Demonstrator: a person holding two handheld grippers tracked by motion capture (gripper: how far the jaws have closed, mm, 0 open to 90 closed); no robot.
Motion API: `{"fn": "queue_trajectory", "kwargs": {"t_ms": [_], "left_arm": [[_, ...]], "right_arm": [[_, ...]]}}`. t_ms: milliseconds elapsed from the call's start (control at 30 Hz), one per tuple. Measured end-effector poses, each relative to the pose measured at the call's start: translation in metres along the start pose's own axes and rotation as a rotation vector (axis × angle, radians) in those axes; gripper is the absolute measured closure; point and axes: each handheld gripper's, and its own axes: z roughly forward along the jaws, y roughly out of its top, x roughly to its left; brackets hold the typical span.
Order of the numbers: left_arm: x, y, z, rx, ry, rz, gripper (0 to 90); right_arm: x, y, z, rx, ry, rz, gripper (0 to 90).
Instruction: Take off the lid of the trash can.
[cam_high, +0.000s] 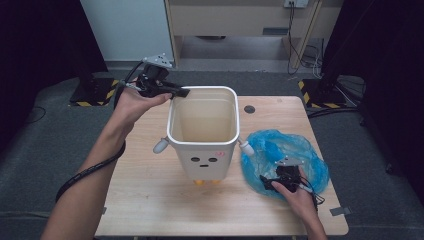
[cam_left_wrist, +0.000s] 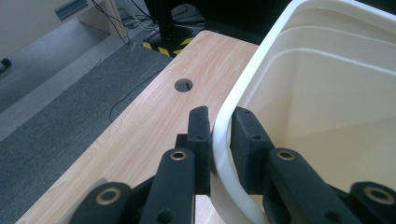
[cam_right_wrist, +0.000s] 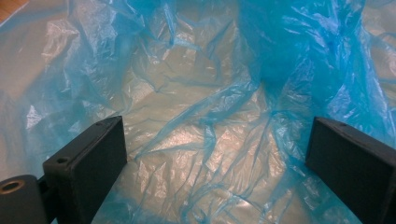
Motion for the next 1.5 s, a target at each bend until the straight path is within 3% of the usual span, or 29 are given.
{"fn": "queue_trajectory", "kwargs": {"t_ms": [533,700,1100,1500], "left_arm": [[0.007,-0.002,0.007,0.071,-0.038,-0.047,79.1],[0.012,-0.002,0.002,0.04,-0.051,-0.09,80.2],[0.015,0.002,-0.028,-0.009,-0.014,-0.081,80.1],[0.018,-0.012,-0.051,-0.083,0.033,-0.089,80.2]], "right_arm": [[0.0,0.0,0.0,-0.001,-0.001,-0.001,5.2],[0.0,0.0,0.0,0.0,0.0,0.0,5.2],[0.0,0.0,0.0,0.0,0.0,0.0,5.2],[0.0,0.0,0.0,0.0,0.0,0.0,5.2]]}}
